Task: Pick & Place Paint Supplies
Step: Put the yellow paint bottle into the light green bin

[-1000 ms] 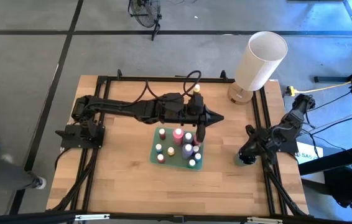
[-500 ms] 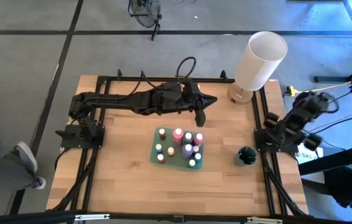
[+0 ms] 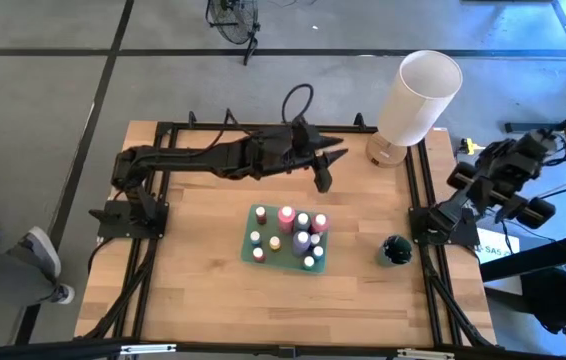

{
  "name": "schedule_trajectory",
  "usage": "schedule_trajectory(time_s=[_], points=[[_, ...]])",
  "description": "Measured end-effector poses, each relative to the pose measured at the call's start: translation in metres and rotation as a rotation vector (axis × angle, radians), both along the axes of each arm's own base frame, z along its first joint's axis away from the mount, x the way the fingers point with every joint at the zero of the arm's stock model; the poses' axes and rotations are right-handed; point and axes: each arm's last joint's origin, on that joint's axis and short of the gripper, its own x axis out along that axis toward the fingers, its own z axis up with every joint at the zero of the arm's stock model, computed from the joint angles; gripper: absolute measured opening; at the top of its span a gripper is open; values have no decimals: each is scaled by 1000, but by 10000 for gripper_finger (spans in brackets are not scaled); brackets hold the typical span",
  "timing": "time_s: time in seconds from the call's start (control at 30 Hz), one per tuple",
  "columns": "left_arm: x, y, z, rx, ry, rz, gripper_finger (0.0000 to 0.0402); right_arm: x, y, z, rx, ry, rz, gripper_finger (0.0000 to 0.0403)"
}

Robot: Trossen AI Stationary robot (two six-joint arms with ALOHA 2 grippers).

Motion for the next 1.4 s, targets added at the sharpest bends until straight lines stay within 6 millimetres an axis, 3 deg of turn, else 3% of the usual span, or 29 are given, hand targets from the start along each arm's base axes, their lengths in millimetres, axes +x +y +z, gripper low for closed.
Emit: schedule_trajectory(time_s=[0.17,0.37,0.6,0.73,0.97,1.4], points=[[-2,25,0,5,2,49,155,-4,-4,20,-54,-90,-51,131],[-10,68,0,-2,2,58,191,-8,-11,45,-67,-76,-106,131],[-23,118,-11,47,122,103,203,2,-3,54,-139,-36,-171,131],[-27,142,-26,97,240,140,197,7,-1,60,-158,9,-260,131],[-35,182,-63,-63,393,141,189,7,-6,72,-144,61,-347,131],[0,206,-129,85,519,-89,191,8,-8,73,-141,76,-415,131]])
